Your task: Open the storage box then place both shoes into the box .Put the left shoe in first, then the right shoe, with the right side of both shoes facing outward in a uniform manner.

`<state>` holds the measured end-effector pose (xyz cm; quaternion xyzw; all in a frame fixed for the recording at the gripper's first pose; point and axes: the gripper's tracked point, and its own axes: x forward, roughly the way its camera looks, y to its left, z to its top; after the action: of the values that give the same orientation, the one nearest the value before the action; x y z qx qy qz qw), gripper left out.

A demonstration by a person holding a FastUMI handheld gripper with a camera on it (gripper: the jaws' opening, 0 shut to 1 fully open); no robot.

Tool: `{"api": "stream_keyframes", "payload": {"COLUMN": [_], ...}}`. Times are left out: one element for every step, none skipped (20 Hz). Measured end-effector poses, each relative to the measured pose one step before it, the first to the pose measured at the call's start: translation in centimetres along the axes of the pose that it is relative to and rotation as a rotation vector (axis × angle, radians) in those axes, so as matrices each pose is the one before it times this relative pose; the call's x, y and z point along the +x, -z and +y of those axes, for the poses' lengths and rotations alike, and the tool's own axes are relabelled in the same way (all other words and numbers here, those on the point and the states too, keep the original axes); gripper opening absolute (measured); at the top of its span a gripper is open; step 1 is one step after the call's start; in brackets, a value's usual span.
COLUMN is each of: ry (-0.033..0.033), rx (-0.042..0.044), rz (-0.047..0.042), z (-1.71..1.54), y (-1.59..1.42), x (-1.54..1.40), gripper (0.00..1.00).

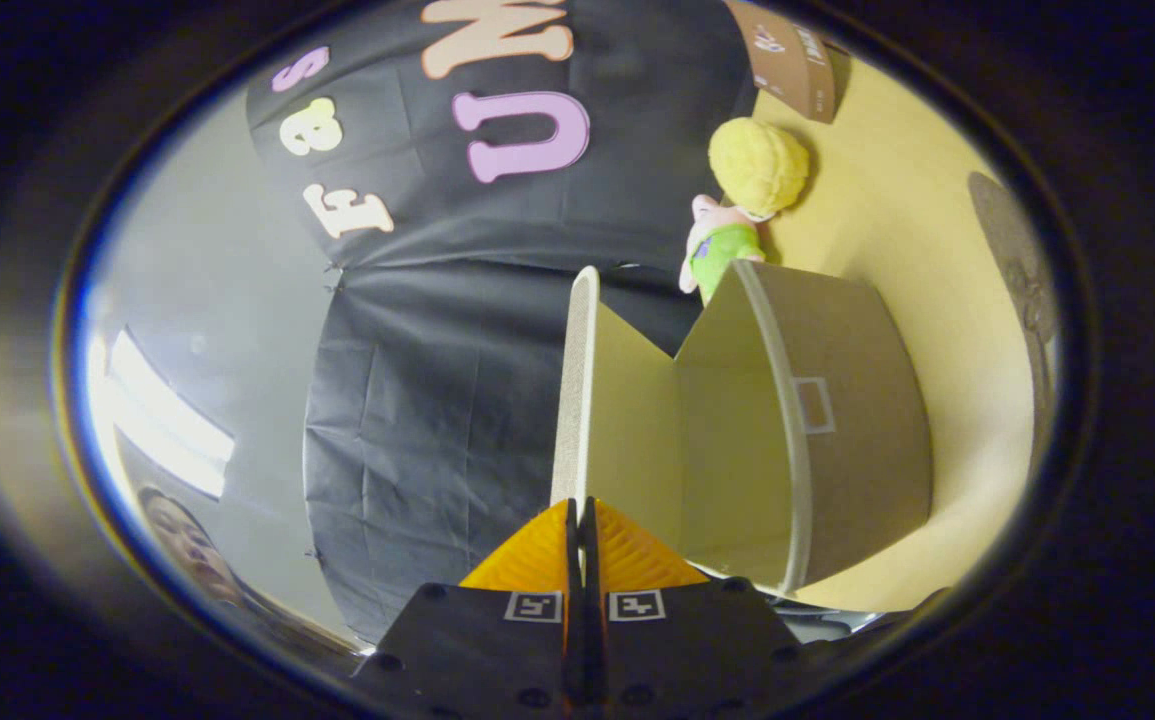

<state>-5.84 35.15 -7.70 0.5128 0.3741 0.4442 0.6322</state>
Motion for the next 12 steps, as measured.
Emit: {"api": "stream_keyframes", "payload": {"ry": [0.00512, 0.00481, 0.00317, 0.00289, -0.00018, 0.00353, 0.00171, -0.00409, -0.00916, -0.01469, -0.01653, -0.00703], "rx": [-0.02604, -0.02308, -0.01928, -0.01697, -0.01576, -0.01427, -0.01211, -0.00618, 0.00037, 0.00955, 0.00954, -0.00055], "rz": [0.01585, 0.01593, 0.01500, 0.01327, 0.01159, 0.01579, 0.01879, 0.02051, 0.02007, 0.01762, 0.01612, 0.01266], "z": [0.476, 0.556, 0.609, 0.432, 0.499, 0.201, 0.115, 0.336, 0.365, 0.536, 0.498, 0.348], "y": [0.454, 0.329, 0.414, 0.271, 0.279, 0.285, 0.427, 0.390, 0.457, 0.488, 0.692, 0.534], "x": [0.762, 0.795, 1.024, 1.141, 1.304, 1.315, 1.287, 1.193, 1.260, 1.246, 1.266, 1.404], "gripper": [0.03, 0.03, 0.03, 0.03, 0.03, 0.03, 0.03, 0.03, 0.03, 0.03, 0.03, 0.03]}}
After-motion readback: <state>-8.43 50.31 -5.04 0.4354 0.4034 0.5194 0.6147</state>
